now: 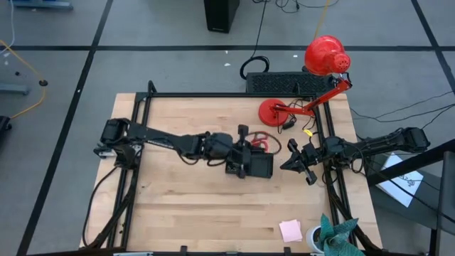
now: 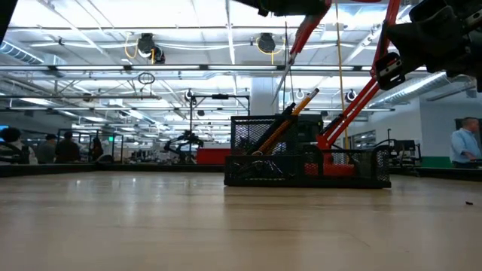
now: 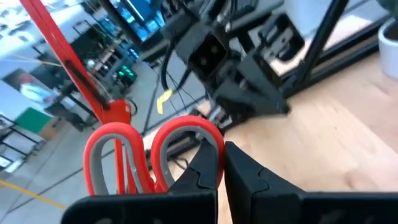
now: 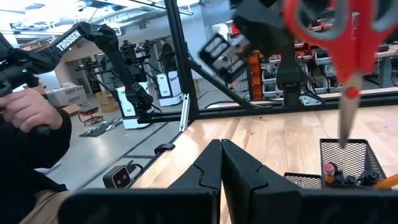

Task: Pick and place office supplies into organizer
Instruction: Put the red scissors into the desk organizer

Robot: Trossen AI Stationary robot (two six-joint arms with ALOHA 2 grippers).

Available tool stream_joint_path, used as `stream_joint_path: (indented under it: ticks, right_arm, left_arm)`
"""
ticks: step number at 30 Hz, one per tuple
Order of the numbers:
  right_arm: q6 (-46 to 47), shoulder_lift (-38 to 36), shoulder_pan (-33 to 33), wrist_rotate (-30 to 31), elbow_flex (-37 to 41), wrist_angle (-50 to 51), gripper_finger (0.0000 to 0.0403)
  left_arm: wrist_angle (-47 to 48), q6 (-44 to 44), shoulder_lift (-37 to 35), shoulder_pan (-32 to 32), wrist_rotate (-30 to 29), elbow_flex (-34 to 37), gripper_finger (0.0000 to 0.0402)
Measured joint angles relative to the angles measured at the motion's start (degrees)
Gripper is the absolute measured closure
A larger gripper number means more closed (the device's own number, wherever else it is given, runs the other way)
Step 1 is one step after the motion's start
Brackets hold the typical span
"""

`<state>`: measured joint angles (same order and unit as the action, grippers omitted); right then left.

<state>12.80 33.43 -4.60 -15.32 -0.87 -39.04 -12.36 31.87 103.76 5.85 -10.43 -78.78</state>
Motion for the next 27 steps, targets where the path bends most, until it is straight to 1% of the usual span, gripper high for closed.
stream_joint_path:
  ticks: [3, 5, 7, 10, 13, 15, 17, 20, 22, 27]
  right_arm:
    - [0.02, 0.0, 0.0, -0.05, 0.0, 0.2, 0.0403]
    - [0.02, 0.04, 0.0, -0.75, -0.01, 0.2, 0.0403]
    - [0.02, -0.06, 0.0, -1.68, 0.0, 0.21, 0.0403]
    - [0.04, -0.06, -0.01, -2.92, 0.0, -0.86, 0.0403]
    - [0.53, -0.02, 0.0, -2.94, 0.0, -1.08, 0.0403]
    - [1.19, 0.02, -0.02, -2.94, -0.01, -1.02, 0.0403]
    - [1.47, 0.06, -0.01, -2.92, 0.0, -0.98, 0.0403]
    - [1.51, 0.05, -0.02, -2.9, 0.0, -1.02, 0.0403]
    - [1.48, 0.07, -0.01, -2.76, -0.02, -1.02, 0.0403]
    - [0.16, 0.07, 0.0, -2.19, -0.02, -1.06, 0.0403]
  left_arm:
    - [-0.6, -0.21, -1.25, -1.26, 2.76, 0.68, 0.0396]
    - [1.01, 0.54, -3.65, -1.38, 4.24, 1.75, 0.0395]
    - [-0.91, 1.45, -5.65, -1.39, 8.01, 2.91, 0.0397]
    - [-1.19, 1.59, -9.62, -1.97, 12.31, 6.91, 0.0397]
    - [-5.43, 0.33, -12.26, -3.99, 18.27, 12.43, 0.0395]
    - [-10.41, -0.99, -12.97, -5.52, 21.22, 16.14, 0.0397]
    - [-15.44, -2.39, -13.38, -6.81, 22.94, 19.68, 0.0398]
    - [-21.75, -3.94, -13.36, -8.26, 25.13, 23.11, 0.0395]
    - [-23.4, -4.56, -13.36, -8.72, 25.42, 24.43, 0.0397]
    - [-23.13, -4.84, -12.85, -8.84, 25.43, 26.17, 0.0394]
